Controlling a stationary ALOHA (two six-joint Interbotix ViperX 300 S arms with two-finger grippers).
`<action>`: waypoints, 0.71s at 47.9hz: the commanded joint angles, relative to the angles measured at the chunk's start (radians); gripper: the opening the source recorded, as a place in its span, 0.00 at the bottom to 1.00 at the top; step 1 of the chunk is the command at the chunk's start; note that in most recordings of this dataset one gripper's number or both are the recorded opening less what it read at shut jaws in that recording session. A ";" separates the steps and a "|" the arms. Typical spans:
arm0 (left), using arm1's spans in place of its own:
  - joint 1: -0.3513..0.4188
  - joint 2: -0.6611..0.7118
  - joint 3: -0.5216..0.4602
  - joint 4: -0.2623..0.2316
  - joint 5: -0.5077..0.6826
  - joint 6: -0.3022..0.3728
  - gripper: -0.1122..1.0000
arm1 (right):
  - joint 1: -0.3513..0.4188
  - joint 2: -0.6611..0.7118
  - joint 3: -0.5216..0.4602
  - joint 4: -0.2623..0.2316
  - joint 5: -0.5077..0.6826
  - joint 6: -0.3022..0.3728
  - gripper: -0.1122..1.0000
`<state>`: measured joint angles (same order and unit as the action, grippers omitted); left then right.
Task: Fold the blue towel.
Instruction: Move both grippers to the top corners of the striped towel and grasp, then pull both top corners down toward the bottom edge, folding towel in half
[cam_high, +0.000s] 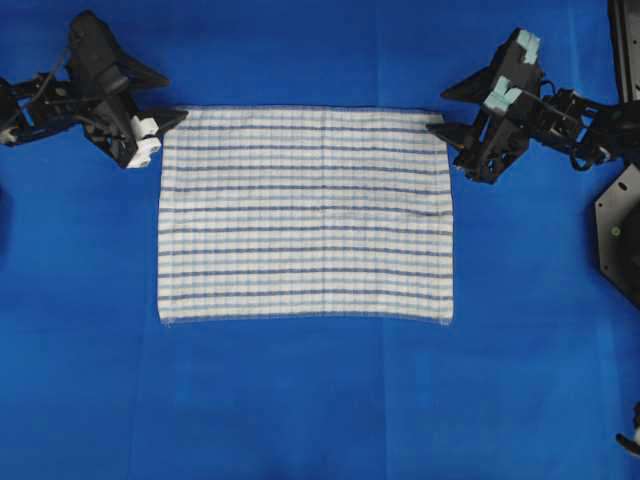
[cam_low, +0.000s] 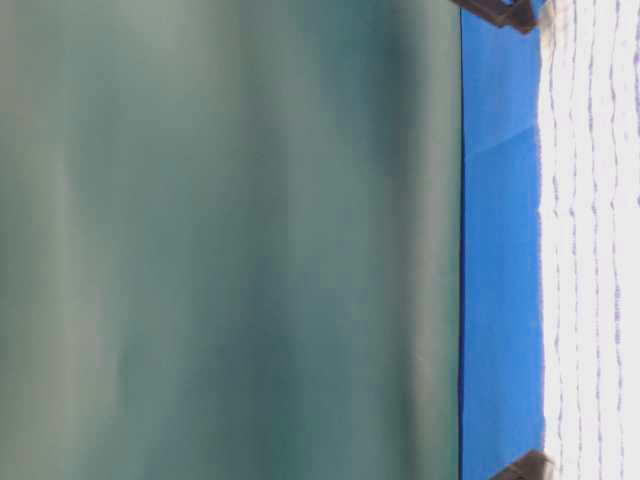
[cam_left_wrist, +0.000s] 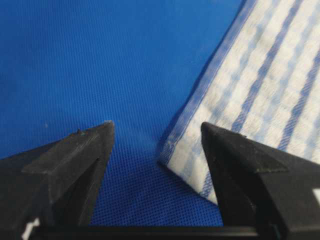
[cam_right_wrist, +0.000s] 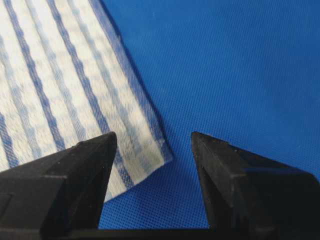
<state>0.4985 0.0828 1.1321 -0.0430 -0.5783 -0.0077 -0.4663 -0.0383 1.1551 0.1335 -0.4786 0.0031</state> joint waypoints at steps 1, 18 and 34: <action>0.005 0.028 -0.028 -0.002 -0.009 -0.005 0.68 | -0.002 0.017 -0.017 0.011 -0.021 0.000 0.68; -0.008 0.058 -0.028 -0.002 0.018 -0.006 0.41 | 0.014 0.037 -0.017 0.021 -0.032 0.000 0.37; -0.040 0.049 -0.031 -0.002 0.037 -0.003 0.15 | 0.018 0.031 -0.023 0.020 -0.029 0.000 0.16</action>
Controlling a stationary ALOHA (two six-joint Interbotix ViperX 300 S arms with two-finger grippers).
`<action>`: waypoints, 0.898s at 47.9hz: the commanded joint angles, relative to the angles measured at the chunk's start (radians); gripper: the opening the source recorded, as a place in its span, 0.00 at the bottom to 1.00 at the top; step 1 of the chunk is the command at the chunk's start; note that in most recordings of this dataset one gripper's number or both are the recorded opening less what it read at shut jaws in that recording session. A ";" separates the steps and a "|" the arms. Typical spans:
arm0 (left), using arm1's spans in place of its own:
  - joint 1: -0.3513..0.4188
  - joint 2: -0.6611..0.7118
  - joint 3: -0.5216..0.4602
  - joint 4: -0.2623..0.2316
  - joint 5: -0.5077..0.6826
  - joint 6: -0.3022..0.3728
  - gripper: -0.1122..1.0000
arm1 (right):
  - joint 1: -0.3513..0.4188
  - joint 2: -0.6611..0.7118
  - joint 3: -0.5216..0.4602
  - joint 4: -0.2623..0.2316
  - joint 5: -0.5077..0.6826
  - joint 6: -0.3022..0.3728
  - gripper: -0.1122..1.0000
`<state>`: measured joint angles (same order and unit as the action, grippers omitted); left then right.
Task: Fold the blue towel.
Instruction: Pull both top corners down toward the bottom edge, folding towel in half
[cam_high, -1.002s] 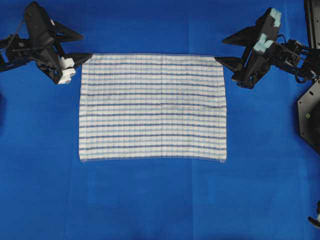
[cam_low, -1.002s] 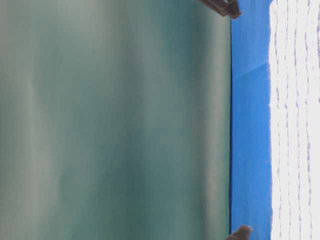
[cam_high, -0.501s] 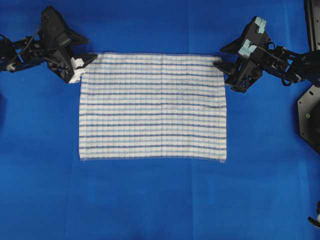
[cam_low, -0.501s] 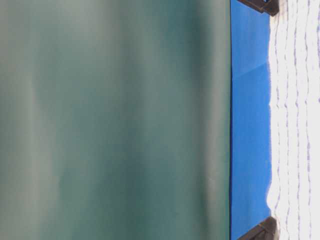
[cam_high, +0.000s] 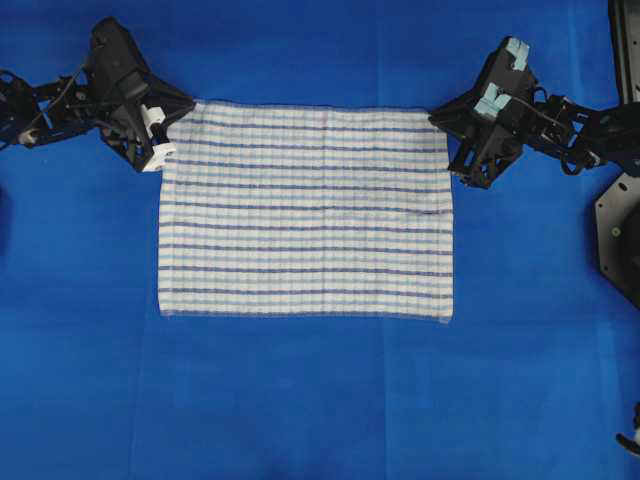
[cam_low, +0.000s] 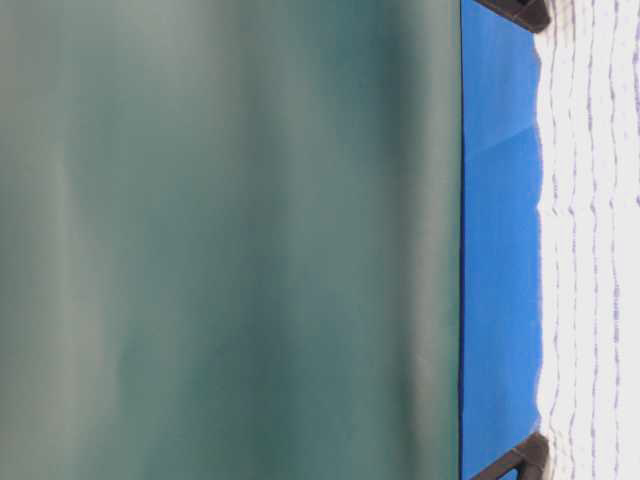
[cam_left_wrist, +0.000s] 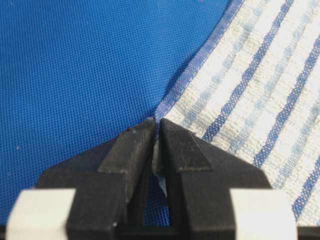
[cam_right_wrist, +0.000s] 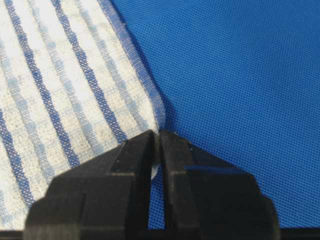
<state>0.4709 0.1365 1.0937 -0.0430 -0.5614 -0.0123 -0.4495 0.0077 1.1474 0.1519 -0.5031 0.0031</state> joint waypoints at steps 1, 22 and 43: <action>-0.011 -0.008 0.009 -0.002 0.020 0.002 0.15 | 0.002 -0.018 -0.015 0.003 -0.005 0.000 0.16; -0.038 -0.216 0.003 -0.002 0.153 0.017 0.15 | 0.002 -0.192 -0.015 0.000 0.114 -0.012 0.16; -0.127 -0.307 0.017 0.000 0.230 0.000 0.15 | 0.040 -0.290 0.011 0.014 0.209 0.005 0.16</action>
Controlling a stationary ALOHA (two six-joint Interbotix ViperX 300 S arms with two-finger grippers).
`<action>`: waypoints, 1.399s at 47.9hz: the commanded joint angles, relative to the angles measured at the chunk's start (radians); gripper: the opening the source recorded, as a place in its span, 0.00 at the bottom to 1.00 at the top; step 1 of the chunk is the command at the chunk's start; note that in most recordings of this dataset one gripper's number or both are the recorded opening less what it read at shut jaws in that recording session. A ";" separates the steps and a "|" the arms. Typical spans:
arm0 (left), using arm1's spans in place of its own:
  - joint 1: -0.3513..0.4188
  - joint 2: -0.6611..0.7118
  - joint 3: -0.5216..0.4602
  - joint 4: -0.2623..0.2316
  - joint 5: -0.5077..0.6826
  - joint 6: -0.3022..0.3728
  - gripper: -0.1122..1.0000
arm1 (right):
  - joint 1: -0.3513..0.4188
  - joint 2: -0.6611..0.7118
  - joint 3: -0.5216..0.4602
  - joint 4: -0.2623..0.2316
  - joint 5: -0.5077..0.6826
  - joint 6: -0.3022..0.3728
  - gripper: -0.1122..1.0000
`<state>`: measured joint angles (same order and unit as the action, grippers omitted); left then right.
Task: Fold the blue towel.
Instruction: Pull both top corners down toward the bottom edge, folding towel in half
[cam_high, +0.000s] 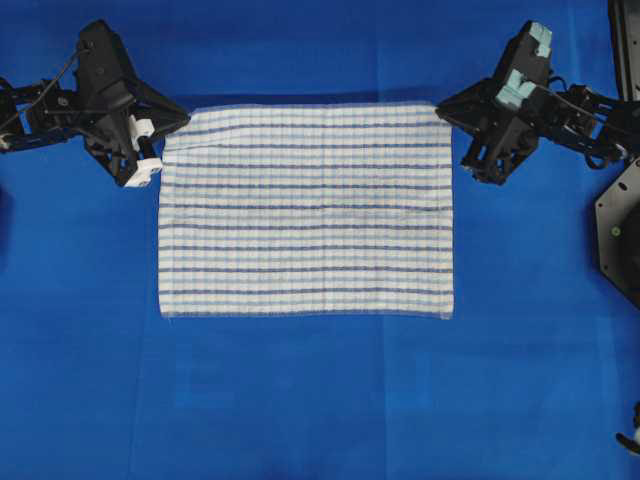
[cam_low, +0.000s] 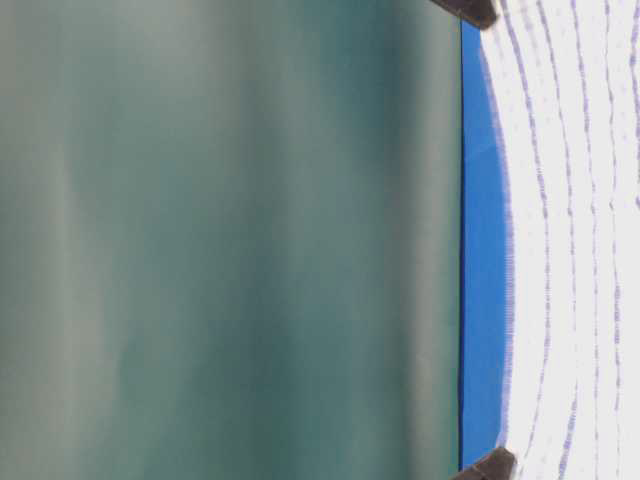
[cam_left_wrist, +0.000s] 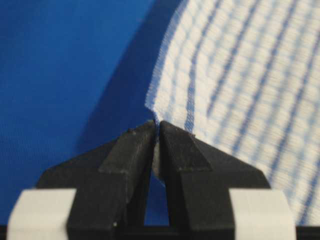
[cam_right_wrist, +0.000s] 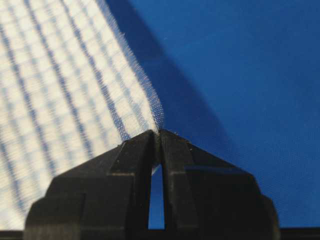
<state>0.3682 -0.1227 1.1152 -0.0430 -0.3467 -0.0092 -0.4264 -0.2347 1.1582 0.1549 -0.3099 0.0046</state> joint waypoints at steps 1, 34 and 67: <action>-0.034 -0.064 -0.002 0.000 0.028 -0.003 0.15 | 0.025 -0.061 0.003 0.015 0.023 0.005 0.16; -0.486 -0.316 0.051 -0.002 0.120 -0.221 0.15 | 0.459 -0.371 0.066 0.135 0.224 0.169 0.16; -0.580 -0.153 -0.006 -0.002 0.115 -0.241 0.15 | 0.580 -0.152 -0.003 0.167 0.204 0.176 0.16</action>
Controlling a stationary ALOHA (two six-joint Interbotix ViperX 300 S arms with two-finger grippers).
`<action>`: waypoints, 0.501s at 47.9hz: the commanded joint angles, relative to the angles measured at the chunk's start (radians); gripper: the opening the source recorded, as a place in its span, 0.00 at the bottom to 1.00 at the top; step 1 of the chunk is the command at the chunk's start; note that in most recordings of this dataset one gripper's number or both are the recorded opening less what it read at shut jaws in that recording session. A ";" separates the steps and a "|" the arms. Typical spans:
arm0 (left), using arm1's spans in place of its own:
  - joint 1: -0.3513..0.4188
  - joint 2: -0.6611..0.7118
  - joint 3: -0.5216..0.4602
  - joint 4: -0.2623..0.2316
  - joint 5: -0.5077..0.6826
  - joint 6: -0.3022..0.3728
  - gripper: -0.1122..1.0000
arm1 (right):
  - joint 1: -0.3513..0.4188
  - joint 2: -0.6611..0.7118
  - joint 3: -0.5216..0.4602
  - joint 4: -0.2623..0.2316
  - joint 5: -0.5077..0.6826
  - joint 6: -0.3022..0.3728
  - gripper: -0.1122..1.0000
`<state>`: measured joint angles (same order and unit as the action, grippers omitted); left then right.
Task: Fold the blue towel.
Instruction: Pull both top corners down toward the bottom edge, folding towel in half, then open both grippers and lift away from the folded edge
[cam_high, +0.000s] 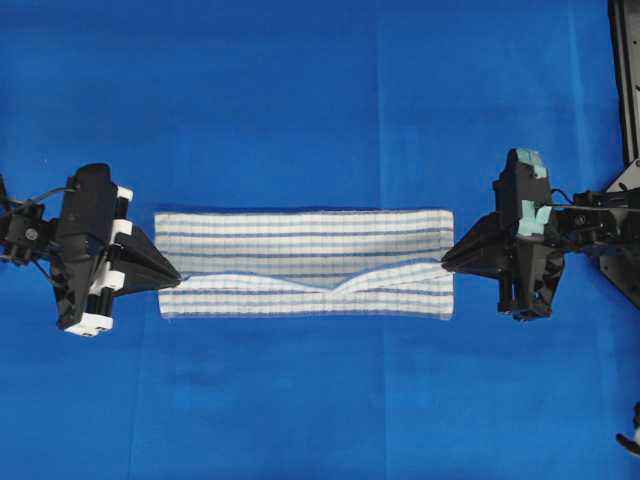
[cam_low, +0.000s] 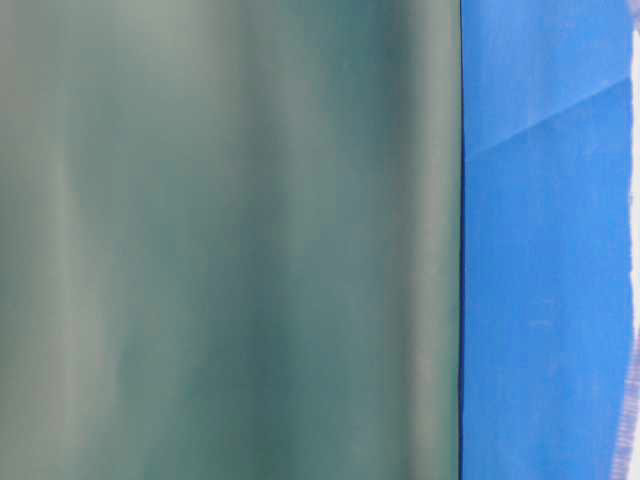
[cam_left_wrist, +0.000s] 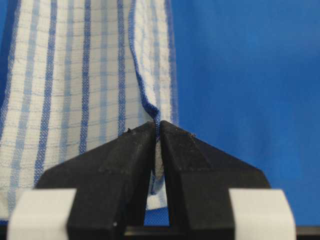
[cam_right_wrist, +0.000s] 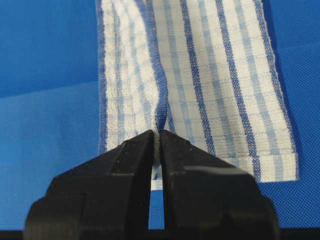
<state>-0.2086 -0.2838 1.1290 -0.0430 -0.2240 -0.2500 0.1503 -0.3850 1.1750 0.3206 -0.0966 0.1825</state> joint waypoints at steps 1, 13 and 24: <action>-0.003 0.012 -0.021 -0.002 -0.008 0.000 0.15 | 0.003 0.000 -0.021 0.002 -0.009 -0.002 0.16; 0.002 0.035 -0.023 -0.002 -0.008 0.002 0.44 | 0.017 0.005 -0.025 0.002 -0.008 -0.002 0.40; 0.018 0.031 -0.023 -0.002 -0.003 0.012 0.61 | 0.023 0.003 -0.025 -0.002 -0.012 -0.008 0.93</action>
<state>-0.1979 -0.2424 1.1244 -0.0430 -0.2240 -0.2424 0.1687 -0.3758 1.1704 0.3206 -0.0997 0.1795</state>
